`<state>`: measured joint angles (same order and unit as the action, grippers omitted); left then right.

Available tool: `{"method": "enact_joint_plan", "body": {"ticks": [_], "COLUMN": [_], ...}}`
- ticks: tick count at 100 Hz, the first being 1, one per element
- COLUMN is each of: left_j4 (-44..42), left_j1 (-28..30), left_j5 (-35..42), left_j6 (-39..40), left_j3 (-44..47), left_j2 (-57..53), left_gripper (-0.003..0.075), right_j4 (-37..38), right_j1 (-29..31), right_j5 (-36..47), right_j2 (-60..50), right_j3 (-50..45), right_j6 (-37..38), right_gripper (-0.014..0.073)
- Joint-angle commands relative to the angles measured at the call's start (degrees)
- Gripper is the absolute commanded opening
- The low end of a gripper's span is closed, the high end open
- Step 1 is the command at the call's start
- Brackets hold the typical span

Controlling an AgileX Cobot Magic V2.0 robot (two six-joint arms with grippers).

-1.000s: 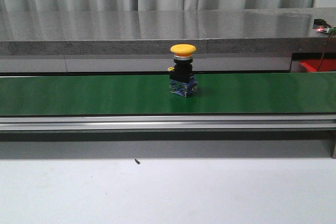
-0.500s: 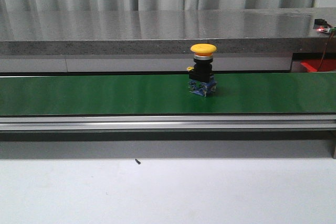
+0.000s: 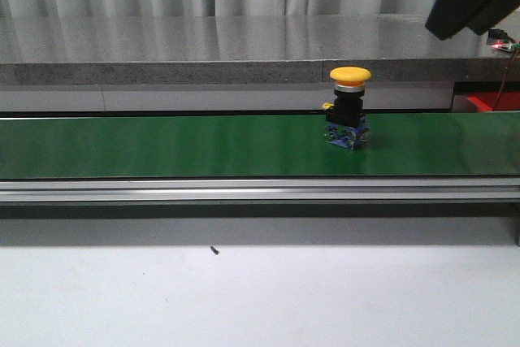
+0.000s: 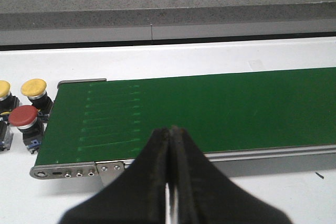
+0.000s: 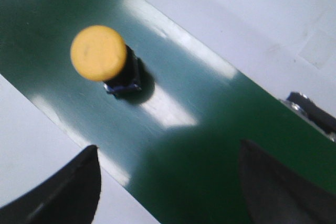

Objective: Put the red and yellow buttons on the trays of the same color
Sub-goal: 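Grasp the yellow button on the belt with the right gripper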

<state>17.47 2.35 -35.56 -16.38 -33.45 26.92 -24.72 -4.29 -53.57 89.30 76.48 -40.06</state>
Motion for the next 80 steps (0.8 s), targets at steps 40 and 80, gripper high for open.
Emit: {"method": "enact_joint_plan", "body": {"ticks": [40,80], "left_j4": [1.13,1.13], "left_j1": [-0.44,-0.44], "left_j5": [3.69,3.69], "left_j6": [0.14,0.14], "left_j3": [-1.40,-1.40], "left_j2": [0.14,0.14], "left_gripper": [-0.0020,-0.0020], "right_j4": [-0.76,-0.71], "right_j1": [-6.10,-6.10], "right_j5": [7.75,9.57], "right_j2": [5.04,7.37], "right_j3": [1.32,1.32], "right_j6": [-0.85,-0.85], "right_gripper": [0.0541,0.0288]}}
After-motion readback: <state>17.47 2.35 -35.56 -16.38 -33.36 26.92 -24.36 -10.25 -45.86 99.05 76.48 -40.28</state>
